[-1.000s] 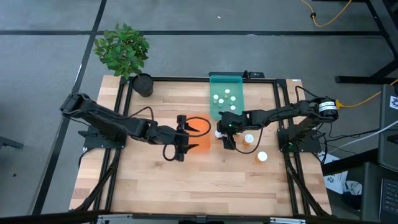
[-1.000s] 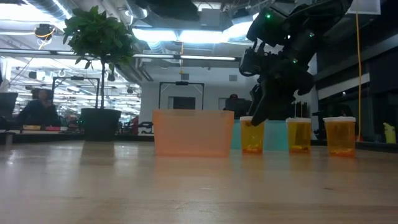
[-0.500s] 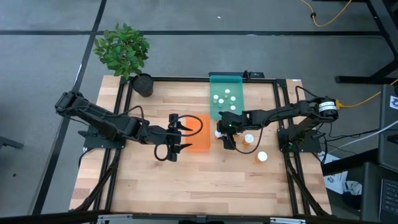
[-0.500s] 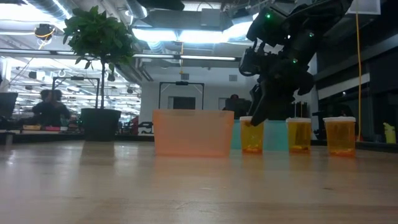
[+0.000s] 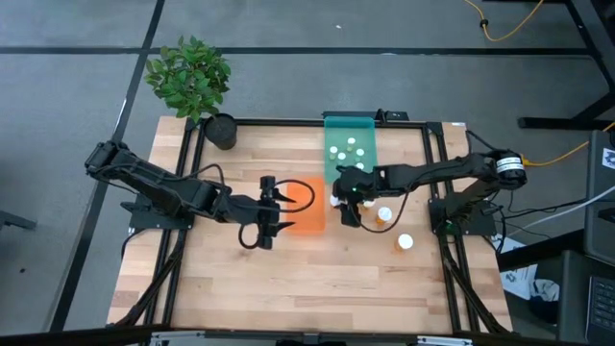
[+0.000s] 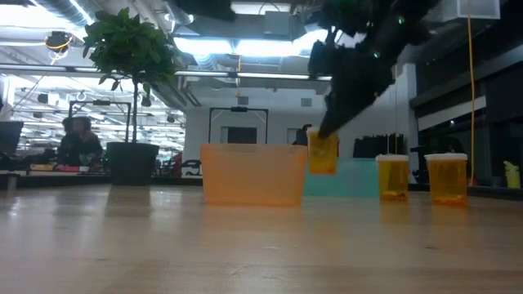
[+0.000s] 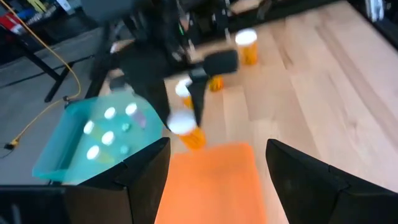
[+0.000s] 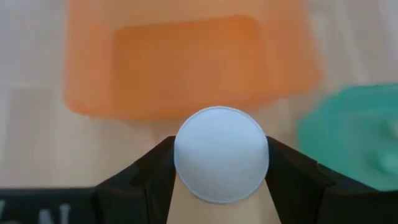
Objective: Pick and place medicine bottles into bin by pill shape (circle, oval)
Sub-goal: Put the orange capsule bottle into the orange bin
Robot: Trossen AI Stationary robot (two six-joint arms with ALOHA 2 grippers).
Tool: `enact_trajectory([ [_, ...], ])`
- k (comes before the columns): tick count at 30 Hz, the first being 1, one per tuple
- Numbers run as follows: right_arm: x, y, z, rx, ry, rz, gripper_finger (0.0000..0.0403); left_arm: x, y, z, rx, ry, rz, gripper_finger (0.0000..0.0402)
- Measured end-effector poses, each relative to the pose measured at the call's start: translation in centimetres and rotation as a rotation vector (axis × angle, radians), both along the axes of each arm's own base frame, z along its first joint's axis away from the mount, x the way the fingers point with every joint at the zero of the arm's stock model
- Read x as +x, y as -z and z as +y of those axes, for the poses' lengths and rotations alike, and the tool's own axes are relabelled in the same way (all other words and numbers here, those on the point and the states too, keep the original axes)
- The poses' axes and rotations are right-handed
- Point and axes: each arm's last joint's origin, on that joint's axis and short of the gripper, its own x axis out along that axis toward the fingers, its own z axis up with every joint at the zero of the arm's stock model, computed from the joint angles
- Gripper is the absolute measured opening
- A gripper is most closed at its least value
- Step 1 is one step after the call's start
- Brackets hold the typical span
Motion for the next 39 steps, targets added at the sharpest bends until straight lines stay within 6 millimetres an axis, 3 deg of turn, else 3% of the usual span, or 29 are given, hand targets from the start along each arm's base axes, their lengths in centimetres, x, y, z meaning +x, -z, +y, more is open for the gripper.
enact_trajectory([
  [6,0.6,-4.0,0.1,-0.133,0.128,-0.014,0.0209,-0.7,1.0,0.2,0.044,0.002,0.129,0.0257],
  [10,1.6,-6.1,1.0,-0.145,0.090,-0.119,0.0210,-1.1,1.5,0.3,0.060,0.000,0.193,0.0257],
  [13,2.1,-6.5,1.8,-0.121,0.025,-0.192,0.0210,-1.2,1.6,0.4,0.057,-0.004,0.205,0.0257],
  [16,2.7,-6.0,2.4,-0.084,-0.016,-0.234,0.0210,-1.3,1.8,0.4,-0.012,-0.053,0.204,0.0257],
  [25,5.1,-1.3,2.7,-0.067,-0.034,-0.172,0.0210,-2.8,2.4,0.9,-0.074,-0.156,0.323,0.0257],
  [30,5.9,-0.1,2.7,-0.069,-0.036,-0.147,0.0212,-4.3,2.2,1.5,-0.093,-0.142,0.224,0.0257],
  [39,6.6,-0.6,2.4,-0.051,-0.039,-0.219,0.0212,-9.6,4.4,4.3,-0.122,-0.236,-0.056,0.0257],
])
